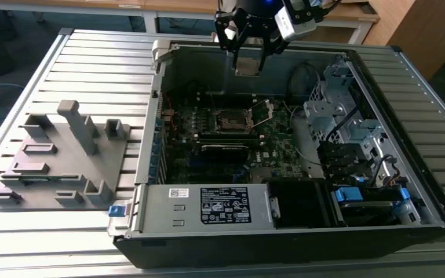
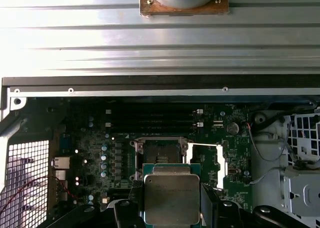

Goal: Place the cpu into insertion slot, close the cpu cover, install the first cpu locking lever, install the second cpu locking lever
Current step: 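Place the cpu into insertion slot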

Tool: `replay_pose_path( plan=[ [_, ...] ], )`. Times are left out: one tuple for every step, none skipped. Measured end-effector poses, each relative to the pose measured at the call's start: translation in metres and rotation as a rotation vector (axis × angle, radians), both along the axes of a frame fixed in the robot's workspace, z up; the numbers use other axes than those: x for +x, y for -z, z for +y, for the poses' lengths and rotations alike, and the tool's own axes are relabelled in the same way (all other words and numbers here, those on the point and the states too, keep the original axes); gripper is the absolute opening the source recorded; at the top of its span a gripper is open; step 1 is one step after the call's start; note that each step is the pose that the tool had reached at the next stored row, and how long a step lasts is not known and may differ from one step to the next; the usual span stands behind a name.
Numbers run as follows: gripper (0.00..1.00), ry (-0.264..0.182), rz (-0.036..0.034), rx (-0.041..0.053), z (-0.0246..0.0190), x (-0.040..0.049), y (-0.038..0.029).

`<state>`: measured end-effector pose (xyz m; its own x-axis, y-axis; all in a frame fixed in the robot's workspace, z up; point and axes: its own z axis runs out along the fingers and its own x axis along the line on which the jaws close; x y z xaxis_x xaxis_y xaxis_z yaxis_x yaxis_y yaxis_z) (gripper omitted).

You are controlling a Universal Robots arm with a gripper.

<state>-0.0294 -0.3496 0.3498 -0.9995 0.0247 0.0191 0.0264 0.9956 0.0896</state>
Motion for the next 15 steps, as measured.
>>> replay_pose_path(
  plan=[
    [0.54,0.0,0.0002,-0.0003,0.0,0.0,0.0001],
    [0.54,0.0,0.0002,-0.0003,0.0,0.0,0.0002],
    [0.54,0.0,0.0002,-0.0004,0.0,0.0,0.0002],
    [0.54,0.0,0.0001,-0.0003,0.0,0.0,0.0002],
    [0.54,0.0,0.0002,-0.0003,0.0,0.0,0.0003],
    [0.54,0.0,0.0001,-0.0003,0.0,0.0,0.0003],
    [0.54,0.0,0.0002,-0.0003,0.0,0.0,0.0003],
    [0.54,0.0,0.0001,-0.0003,0.0,0.0,0.0003],
    [0.54,0.0,0.0001,-0.0002,0.0,0.0,0.0005],
    [0.54,0.0,-0.0001,0.0001,0.0,0.0,0.0009],
    [0.54,0.0,0.0,0.0,0.0,0.0,0.0013],
    [0.54,0.0,0.0001,-0.0002,0.0,0.0,0.0016],
    [0.54,0.0,0.0,-0.0002,0.0,0.0,0.0022],
    [0.54,0.0,-0.0002,-0.0002,0.0,0.0,0.0029],
    [0.54,0.0,-0.0003,-0.0002,0.0,0.0,0.0035]
  ],
)
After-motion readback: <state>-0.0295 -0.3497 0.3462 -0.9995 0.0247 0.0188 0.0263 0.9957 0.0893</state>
